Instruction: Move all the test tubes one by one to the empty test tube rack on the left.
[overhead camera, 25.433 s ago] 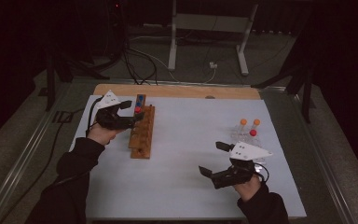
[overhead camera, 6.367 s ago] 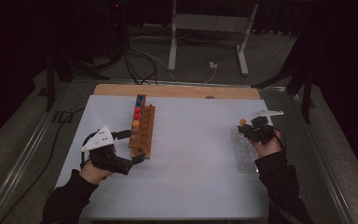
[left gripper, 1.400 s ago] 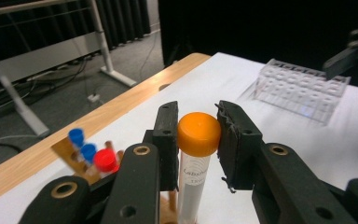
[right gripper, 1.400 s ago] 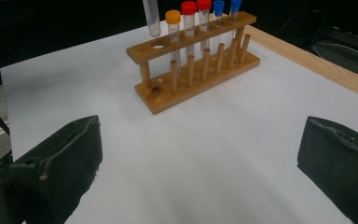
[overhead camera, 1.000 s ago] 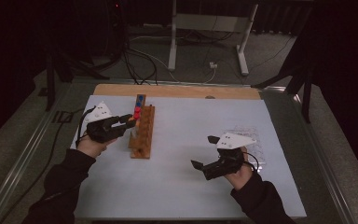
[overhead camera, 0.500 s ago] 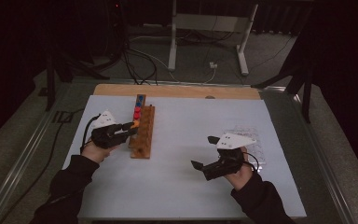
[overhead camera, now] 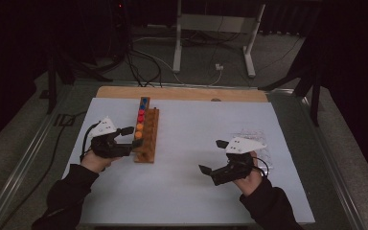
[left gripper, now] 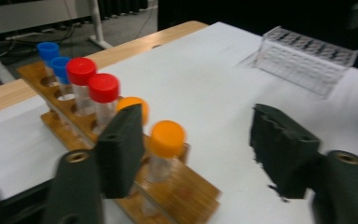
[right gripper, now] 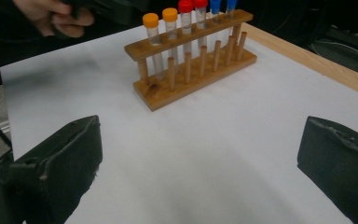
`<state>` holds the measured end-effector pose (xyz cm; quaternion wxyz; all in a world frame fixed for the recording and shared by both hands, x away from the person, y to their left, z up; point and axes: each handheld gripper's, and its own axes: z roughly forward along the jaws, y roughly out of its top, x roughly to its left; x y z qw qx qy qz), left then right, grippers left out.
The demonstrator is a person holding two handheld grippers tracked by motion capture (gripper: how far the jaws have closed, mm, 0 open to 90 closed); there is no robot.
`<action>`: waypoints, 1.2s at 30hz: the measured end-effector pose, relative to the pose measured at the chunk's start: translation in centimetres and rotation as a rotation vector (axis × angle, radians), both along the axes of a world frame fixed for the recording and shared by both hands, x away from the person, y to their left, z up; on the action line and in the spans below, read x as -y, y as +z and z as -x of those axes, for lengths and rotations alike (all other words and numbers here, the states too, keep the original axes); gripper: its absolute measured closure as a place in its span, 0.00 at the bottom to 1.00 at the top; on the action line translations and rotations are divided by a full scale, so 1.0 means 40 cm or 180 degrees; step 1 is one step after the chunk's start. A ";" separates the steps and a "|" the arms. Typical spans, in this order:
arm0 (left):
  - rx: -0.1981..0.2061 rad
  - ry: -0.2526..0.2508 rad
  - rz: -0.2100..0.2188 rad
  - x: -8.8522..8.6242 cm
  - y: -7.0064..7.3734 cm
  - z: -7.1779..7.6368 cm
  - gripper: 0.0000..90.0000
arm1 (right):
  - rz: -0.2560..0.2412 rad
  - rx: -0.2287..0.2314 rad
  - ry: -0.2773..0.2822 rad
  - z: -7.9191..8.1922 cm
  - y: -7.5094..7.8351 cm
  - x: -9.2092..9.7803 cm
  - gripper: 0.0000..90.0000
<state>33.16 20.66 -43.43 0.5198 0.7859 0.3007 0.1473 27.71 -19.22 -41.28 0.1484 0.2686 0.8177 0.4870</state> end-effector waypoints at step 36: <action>-0.0218 -0.0370 -0.0146 -0.037 -0.153 0.215 0.02 | 0.0388 0.0027 -0.0162 0.028 -0.139 0.068 0.00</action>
